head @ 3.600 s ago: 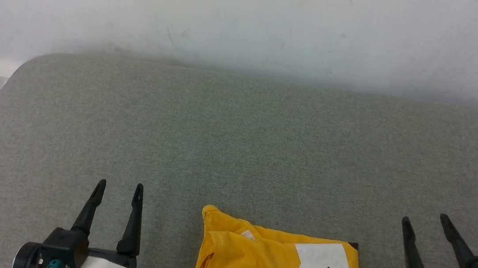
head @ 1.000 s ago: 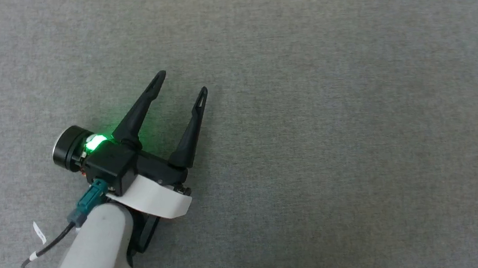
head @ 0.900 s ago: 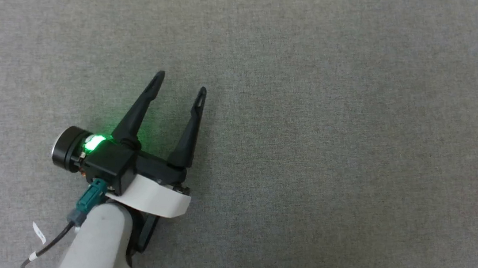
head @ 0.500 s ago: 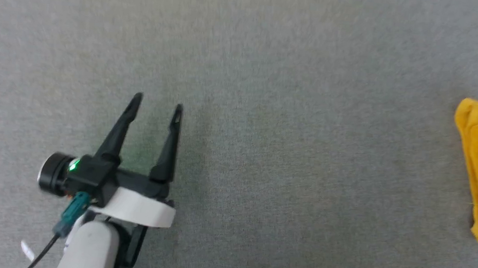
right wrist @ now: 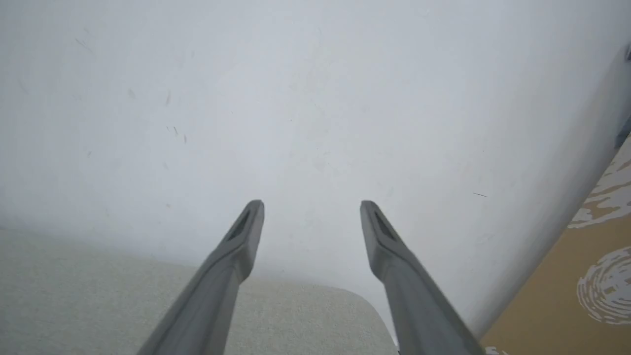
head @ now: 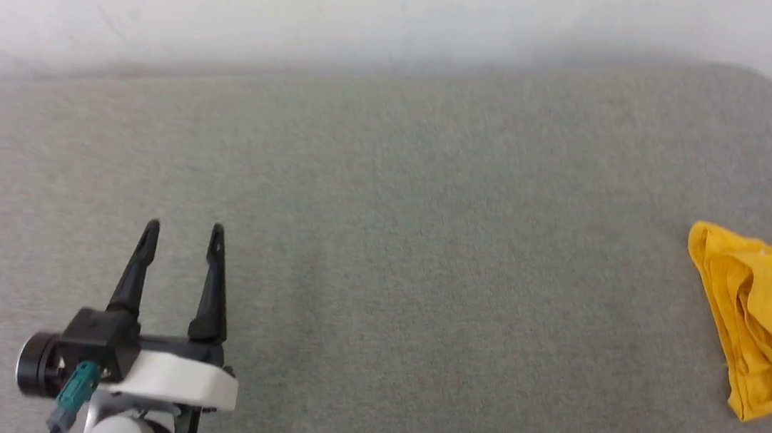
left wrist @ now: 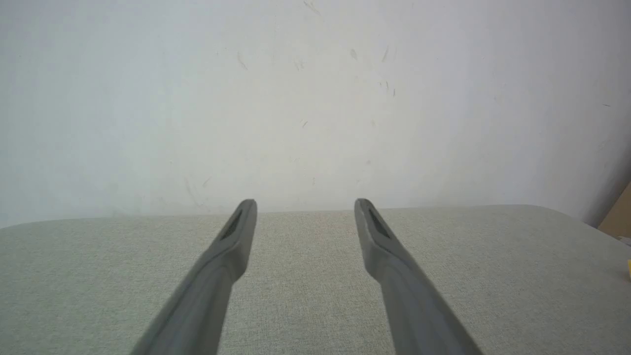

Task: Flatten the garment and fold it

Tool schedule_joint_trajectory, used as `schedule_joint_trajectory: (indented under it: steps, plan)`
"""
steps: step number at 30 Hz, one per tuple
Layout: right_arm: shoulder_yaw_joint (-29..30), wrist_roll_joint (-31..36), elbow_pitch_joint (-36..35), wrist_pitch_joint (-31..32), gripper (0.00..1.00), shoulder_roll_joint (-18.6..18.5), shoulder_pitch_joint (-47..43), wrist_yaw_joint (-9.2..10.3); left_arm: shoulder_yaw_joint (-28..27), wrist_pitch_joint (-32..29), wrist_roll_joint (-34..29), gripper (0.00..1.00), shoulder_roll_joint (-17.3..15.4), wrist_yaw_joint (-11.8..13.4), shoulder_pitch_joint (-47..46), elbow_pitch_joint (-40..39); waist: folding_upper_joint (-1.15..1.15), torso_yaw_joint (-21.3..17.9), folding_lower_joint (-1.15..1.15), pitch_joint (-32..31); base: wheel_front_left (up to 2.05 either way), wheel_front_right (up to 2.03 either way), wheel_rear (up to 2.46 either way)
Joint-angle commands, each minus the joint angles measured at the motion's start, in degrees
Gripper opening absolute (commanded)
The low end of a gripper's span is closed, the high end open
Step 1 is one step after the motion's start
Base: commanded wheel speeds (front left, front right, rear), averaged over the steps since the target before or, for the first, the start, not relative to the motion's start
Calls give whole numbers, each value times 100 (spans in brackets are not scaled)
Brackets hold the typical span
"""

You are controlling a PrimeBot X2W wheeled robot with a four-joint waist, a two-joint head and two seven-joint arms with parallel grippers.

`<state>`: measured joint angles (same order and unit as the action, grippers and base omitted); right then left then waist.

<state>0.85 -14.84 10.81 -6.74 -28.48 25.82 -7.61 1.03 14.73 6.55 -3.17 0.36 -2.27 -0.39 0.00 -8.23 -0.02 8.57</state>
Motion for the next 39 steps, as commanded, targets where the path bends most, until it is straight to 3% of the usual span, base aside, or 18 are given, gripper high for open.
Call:
schedule_joint_trajectory:
  steps: [1, 9, 14, 21, 38, 39]
  plan:
    - [113, 67, -280, -55, 100, 330, -324, 12, -38, 27, -2, 100, 15, 72, 125, -23, 0, 308, 2, -462, 0, 0, 0]
    - [395, 149, -1297, -289, 100, 1807, -1796, 12, -24, 27, 17, 100, 24, 281, 495, 20, 0, 633, 2, -697, 0, 0, 0]
    - [327, 179, -1243, -423, 100, 2250, -2498, 12, 85, 27, -42, 100, 25, 288, 633, 166, 0, 838, 2, -772, 0, 0, 0]
    - [103, 468, -837, -670, 100, 2458, -3036, 12, 150, 27, -195, 100, 22, 287, 711, 304, 0, 997, 2, -783, 0, 0, 0]
    - [107, 643, -749, -789, 100, 2548, -3044, 12, 79, 27, -178, 100, 23, 218, 714, 499, 0, 1011, 2, -776, 0, 0, 0]
    - [100, 617, -758, -749, 0, 2527, -3032, 1, 96, 0, -156, 0, 16, 262, 709, 492, 0, 1010, 2, -776, 0, 0, 0]
